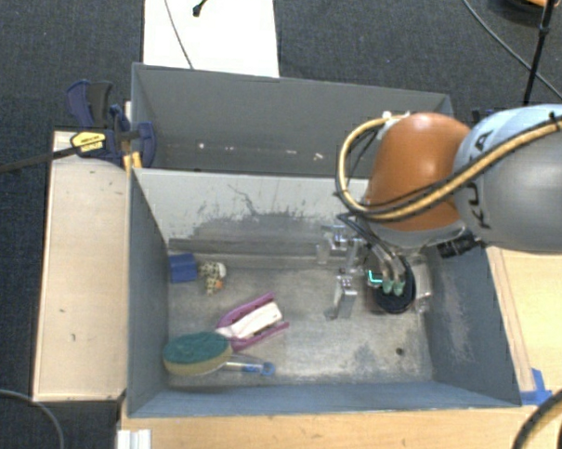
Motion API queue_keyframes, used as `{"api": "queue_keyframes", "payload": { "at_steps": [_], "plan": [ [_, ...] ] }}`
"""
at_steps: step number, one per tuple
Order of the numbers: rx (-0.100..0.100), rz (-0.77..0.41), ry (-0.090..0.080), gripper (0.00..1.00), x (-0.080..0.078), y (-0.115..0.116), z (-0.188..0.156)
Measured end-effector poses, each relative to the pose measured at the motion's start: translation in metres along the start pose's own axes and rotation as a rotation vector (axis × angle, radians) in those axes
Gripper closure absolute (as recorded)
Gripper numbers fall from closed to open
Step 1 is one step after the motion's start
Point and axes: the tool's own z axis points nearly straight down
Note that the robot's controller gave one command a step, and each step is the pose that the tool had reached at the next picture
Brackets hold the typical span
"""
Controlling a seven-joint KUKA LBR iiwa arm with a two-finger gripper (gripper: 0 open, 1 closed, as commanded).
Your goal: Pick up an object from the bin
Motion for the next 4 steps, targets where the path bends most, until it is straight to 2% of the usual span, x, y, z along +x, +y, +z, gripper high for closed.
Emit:
{"api": "queue_keyframes", "payload": {
  "at_steps": [1, 2, 3, 4],
  "plan": [
    [0.004, -0.215, -0.012, 0.0, -0.009, -0.071, -0.017],
    [0.002, -0.022, -0.004, 0.0, -0.013, -0.127, 0.027],
    [-0.018, 0.246, -0.011, 0.0, -0.005, -0.141, 0.069],
    [-0.018, 0.244, -0.007, 1.0, -0.004, -0.141, 0.069]
  ]
}}
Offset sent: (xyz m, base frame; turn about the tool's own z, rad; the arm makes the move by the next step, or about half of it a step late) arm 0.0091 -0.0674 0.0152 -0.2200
